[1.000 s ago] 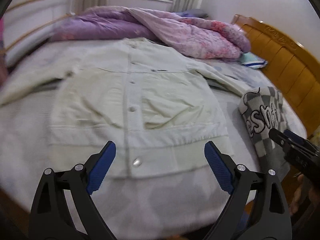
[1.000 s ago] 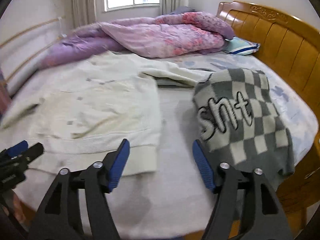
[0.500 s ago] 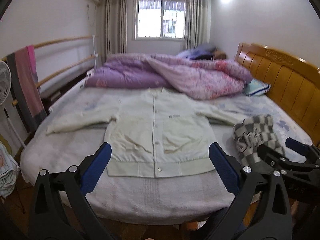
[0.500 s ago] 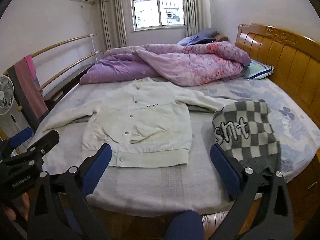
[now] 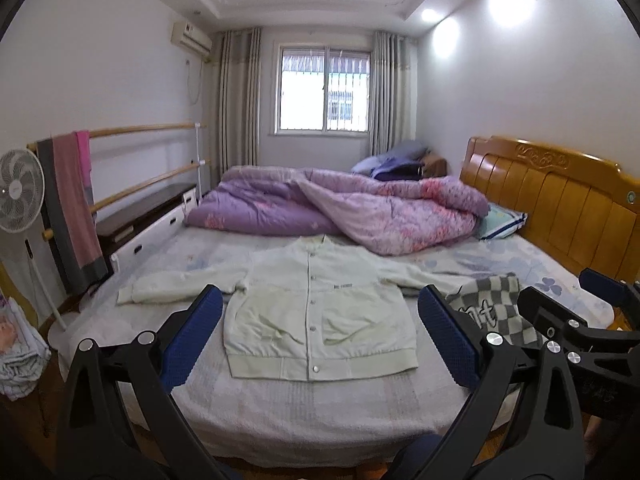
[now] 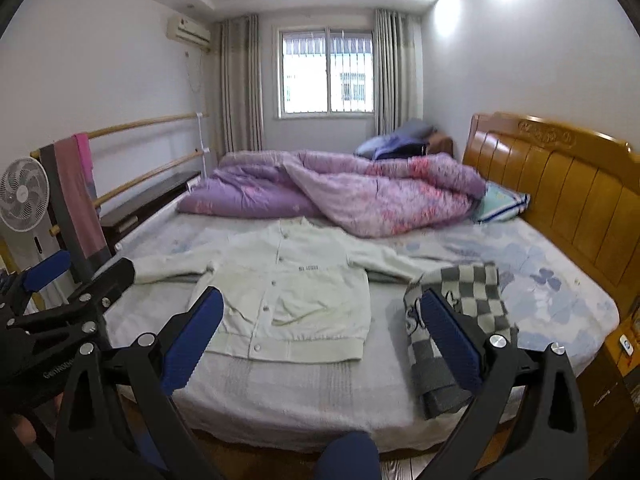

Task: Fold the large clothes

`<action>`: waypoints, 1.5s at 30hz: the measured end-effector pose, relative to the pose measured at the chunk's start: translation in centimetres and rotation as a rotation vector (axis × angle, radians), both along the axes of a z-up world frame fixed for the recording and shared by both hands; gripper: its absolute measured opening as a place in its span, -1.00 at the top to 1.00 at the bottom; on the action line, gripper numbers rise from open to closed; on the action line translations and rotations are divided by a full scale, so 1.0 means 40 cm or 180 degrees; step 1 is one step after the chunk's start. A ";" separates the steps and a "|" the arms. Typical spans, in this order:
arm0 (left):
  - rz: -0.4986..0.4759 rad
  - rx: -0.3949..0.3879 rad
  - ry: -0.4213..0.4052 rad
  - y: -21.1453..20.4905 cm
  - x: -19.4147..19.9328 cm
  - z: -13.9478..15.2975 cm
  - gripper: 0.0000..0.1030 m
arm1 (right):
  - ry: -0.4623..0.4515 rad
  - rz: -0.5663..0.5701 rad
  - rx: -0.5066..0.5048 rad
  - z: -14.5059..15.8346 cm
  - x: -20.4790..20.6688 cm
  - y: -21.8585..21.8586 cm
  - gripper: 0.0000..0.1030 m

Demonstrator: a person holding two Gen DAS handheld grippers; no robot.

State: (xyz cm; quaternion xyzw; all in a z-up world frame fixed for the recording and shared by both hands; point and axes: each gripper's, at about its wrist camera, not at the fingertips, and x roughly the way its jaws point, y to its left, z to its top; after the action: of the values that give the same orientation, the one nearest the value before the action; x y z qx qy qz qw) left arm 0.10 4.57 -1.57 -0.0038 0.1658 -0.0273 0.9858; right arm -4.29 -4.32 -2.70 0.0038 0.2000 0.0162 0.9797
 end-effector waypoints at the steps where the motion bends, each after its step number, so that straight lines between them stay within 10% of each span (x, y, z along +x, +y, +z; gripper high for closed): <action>1: 0.0008 0.0002 -0.0041 -0.001 -0.013 0.010 -0.91 | -0.0055 -0.0006 -0.0011 0.011 -0.013 -0.002 -0.85; 45: -0.0129 0.0043 -0.0356 -0.029 -0.063 0.088 -0.91 | -0.0396 -0.0139 0.0034 0.074 -0.086 -0.048 -0.85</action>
State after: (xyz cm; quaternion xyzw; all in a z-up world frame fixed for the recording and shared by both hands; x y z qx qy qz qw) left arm -2.41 3.43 1.96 0.0078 0.1106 -0.0462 0.9928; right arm -7.73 -6.24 0.25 0.0123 0.1385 -0.0038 0.9903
